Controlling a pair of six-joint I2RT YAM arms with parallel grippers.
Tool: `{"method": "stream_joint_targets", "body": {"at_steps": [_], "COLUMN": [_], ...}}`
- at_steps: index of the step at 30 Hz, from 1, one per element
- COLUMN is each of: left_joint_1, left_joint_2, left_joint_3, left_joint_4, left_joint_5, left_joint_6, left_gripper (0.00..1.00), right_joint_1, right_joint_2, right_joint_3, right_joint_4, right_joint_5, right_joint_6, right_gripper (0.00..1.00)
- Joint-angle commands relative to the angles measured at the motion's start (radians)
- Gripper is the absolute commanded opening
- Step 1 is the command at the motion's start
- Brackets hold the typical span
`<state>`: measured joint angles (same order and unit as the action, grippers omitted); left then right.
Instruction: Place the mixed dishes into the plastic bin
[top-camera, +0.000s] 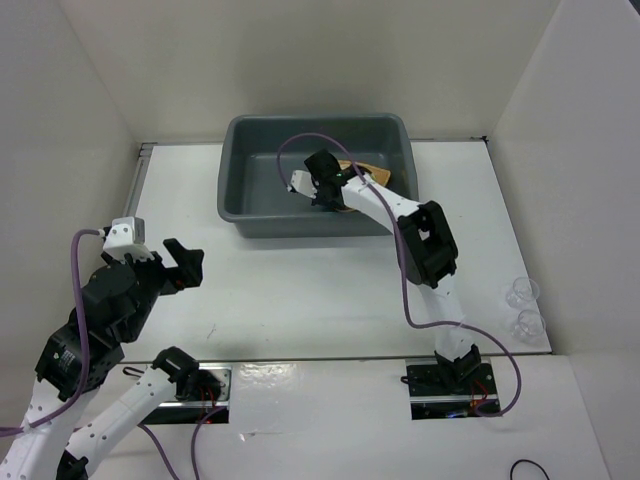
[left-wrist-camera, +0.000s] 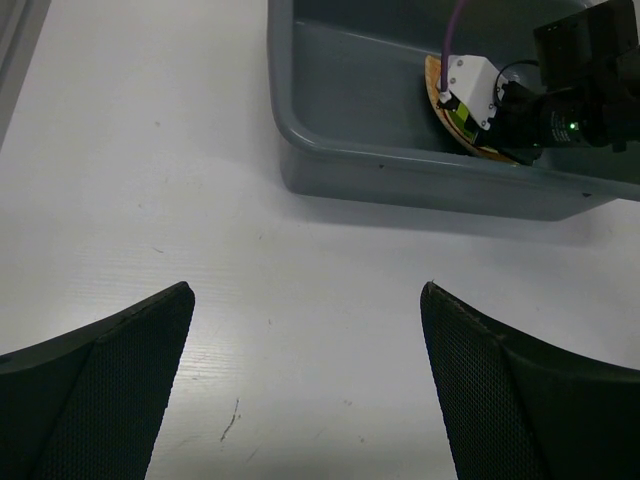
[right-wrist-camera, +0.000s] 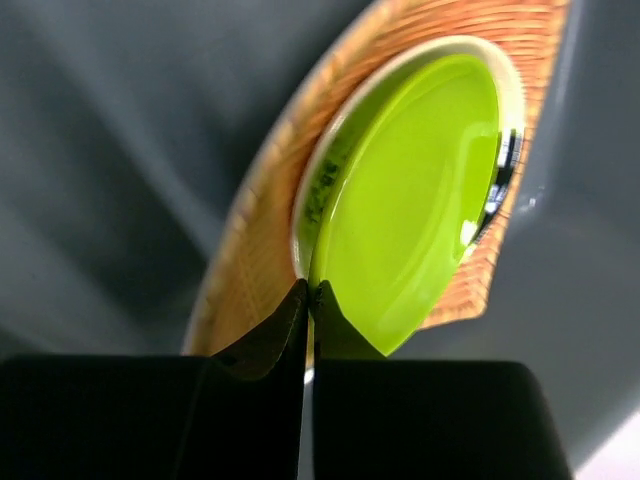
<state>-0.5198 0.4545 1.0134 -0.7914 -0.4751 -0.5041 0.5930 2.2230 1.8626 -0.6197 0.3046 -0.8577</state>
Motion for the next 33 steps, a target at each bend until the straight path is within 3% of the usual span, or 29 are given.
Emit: {"method": "stream_joint_targets", "body": {"at_steps": [1, 3, 5, 11, 15, 19, 21, 24, 29, 33], "left_joint_1": [0.003, 0.003, 0.003, 0.003, 0.003, 0.003, 0.003, 0.003, -0.006, -0.006], "left_joint_2": [0.007, 0.007, 0.007, 0.007, 0.007, 0.007, -0.002, -0.011, -0.023, -0.033], "left_joint_3": [0.001, 0.001, 0.001, 0.001, 0.001, 0.001, 0.001, 0.001, -0.009, -0.009], "left_joint_4": [0.041, 0.041, 0.041, 0.041, 0.041, 0.041, 0.041, 0.041, 0.05, 0.05], "left_joint_5": [-0.002, -0.002, -0.002, -0.002, -0.002, -0.002, -0.002, -0.002, -0.002, 0.009], "left_joint_6": [-0.001, -0.001, -0.001, -0.001, -0.001, -0.001, -0.001, 0.009, 0.009, 0.009], "left_gripper": [1.0, 1.0, 1.0, 1.0, 1.0, 1.0, 1.0, 1.0, 1.0, 1.0], "right_joint_1": [0.007, 0.007, 0.007, 0.007, 0.016, 0.037, 0.037, -0.051, -0.272, -0.329], "right_joint_2": [0.016, 0.029, 0.029, 0.049, -0.067, -0.274, -0.391, -0.615, -0.954, -1.166], "right_joint_3": [0.053, 0.044, 0.035, 0.056, 0.075, -0.061, -0.276, -0.461, -0.632, -0.773], "right_joint_4": [0.064, 0.064, 0.074, 0.084, 0.084, 0.06, 0.095, 0.052, -0.031, -0.041], "right_joint_5": [0.036, 0.045, 0.054, 0.074, 0.096, 0.143, 0.223, 0.234, 0.151, 0.192], "right_joint_6": [0.003, -0.006, -0.015, -0.003, 0.043, 0.086, 0.044, 0.031, 0.091, 0.115], "right_gripper": [0.01, 0.08, 0.25, 0.55, 0.75, 0.81, 0.83, 0.83, 0.86, 0.92]}}
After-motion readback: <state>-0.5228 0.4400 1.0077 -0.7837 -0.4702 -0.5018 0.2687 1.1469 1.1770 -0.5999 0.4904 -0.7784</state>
